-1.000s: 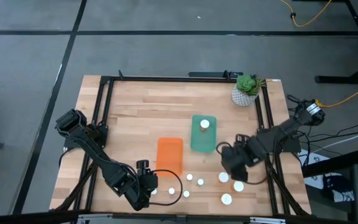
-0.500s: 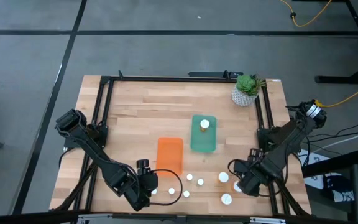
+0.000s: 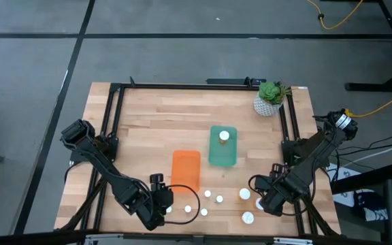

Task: Pick and place medicine bottles into bin by pill shape (circle, oval)
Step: Put the big orange capsule bottle into the green bin

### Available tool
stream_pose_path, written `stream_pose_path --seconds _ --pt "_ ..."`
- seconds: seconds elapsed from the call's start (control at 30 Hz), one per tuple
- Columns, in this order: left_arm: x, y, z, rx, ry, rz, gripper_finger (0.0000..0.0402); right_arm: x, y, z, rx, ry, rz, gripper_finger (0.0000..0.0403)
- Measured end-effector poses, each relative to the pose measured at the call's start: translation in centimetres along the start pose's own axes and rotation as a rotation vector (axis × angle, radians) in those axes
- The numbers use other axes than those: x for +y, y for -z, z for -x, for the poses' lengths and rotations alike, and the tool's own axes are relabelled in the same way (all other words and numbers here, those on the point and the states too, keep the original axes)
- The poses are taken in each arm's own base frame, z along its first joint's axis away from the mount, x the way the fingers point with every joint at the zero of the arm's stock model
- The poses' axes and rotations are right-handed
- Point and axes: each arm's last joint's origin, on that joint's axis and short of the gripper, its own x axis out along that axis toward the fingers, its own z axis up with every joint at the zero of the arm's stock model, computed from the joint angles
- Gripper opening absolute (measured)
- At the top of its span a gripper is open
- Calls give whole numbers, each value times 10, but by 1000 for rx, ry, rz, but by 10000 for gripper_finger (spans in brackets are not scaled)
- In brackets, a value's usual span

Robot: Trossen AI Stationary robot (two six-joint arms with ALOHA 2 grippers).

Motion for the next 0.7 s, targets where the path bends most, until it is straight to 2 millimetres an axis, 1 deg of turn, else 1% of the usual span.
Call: stream_pose_path --seconds 0.47,0.57,0.63,0.7 --pt "0 0 0 0 0 0 212 0 0 0 -9 5 -7 274" --pt "0 0 0 0 0 1 212 -1 -2 0 -65 33 0 274" --pt "0 0 0 0 0 1 212 -1 -3 0 -102 51 37 274" --pt "0 0 0 0 0 1 212 -1 -4 0 -113 55 125 273"
